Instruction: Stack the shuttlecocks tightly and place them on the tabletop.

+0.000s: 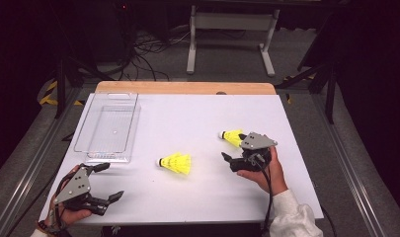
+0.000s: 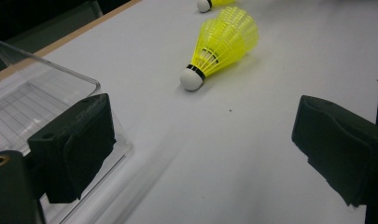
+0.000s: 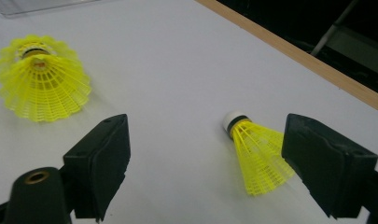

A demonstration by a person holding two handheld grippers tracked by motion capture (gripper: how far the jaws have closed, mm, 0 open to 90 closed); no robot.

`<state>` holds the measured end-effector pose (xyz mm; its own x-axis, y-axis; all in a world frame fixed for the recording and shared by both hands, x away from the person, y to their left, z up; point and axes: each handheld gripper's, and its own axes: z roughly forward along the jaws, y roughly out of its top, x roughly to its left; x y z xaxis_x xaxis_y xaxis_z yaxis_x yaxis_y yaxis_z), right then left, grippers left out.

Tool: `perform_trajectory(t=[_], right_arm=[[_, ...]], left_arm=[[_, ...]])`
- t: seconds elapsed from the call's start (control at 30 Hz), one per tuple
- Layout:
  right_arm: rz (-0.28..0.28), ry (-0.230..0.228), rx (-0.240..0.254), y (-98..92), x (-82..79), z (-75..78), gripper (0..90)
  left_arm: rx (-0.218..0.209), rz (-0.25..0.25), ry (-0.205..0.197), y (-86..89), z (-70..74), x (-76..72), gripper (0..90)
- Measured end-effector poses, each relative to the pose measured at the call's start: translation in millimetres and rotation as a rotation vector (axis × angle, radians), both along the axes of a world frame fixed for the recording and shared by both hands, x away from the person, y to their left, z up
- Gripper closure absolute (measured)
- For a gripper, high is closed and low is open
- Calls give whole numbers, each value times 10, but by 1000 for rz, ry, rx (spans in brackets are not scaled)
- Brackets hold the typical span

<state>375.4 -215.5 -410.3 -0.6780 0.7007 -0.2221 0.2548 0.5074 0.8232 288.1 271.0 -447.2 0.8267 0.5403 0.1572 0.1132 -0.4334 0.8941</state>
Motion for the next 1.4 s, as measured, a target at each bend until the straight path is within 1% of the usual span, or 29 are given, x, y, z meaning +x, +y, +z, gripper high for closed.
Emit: perform_trajectory(t=[0.13, 0.2, 0.27, 0.33, 0.4, 0.47, 0.53, 0.57, 0.6, 0.67, 0.7, 0.73, 0.87, 0.93, 1.0, 1.03, 1.1, 1.13, 1.17, 1.27, 1.4], right_arm=[[-37, 15, 0, -81, 75, -56, 169], [-39, 27, 5, -102, 98, -73, 170], [-54, 40, 11, -124, 132, -97, 169], [-54, 44, 10, -130, 144, -105, 171], [-67, 58, 8, -144, 182, -129, 179], [-74, 76, 9, -160, 226, -169, 194], [-76, 82, 5, -166, 244, -187, 199], [-77, 99, 4, -171, 272, -223, 221], [-84, 100, -5, -173, 289, -242, 233], [-84, 119, -11, -176, 324, -281, 246], [-91, 123, -12, -179, 338, -297, 266], [-91, 123, -12, -179, 338, -297, 266], [-82, 160, -12, -183, 391, -358, 359], [-82, 164, -21, -173, 407, -380, 373], [-75, 184, -28, -162, 435, -417, 458], [-75, 186, -31, -157, 441, -427, 470], [-69, 196, -29, -144, 456, -450, 528], [-65, 200, -37, -129, 462, -464, 554], [-72, 197, -43, -117, 466, -473, 586], [-64, 199, -48, -95, 473, -490, 679], [-71, 183, -57, -70, 468, -499, 807]], left_arm=[[-2, 1, 1, 6, 1, 1, 68], [-2, 2, 1, 6, 1, 2, 68], [-2, 1, 1, 3, 0, 3, 68], [-2, -1, 0, 1, 0, 3, 68], [-2, 0, 0, 0, 1, 1, 68], [-2, -1, 0, 3, 1, 3, 68], [-2, 0, 1, 3, 0, 3, 68], [-2, 0, 2, 3, -1, 2, 67], [-2, 0, 2, 2, -2, 4, 68], [-1, 0, 1, 3, -1, 5, 68], [-2, -2, 2, 3, -1, 6, 68], [-2, -2, 2, 3, -1, 6, 68], [3, -3, 2, -1, -1, 7, 68], [4, -2, 2, -1, -3, 7, 68], [3, -3, 3, 0, -3, 9, 68], [3, -3, 3, 1, -3, 8, 68], [4, -3, 3, 1, -3, 8, 68], [4, -3, 4, 1, -4, 10, 68], [3, -3, 3, 0, -5, 11, 68], [4, -3, 3, 2, -6, 11, 68], [5, -3, 4, -2, -7, 13, 68]])
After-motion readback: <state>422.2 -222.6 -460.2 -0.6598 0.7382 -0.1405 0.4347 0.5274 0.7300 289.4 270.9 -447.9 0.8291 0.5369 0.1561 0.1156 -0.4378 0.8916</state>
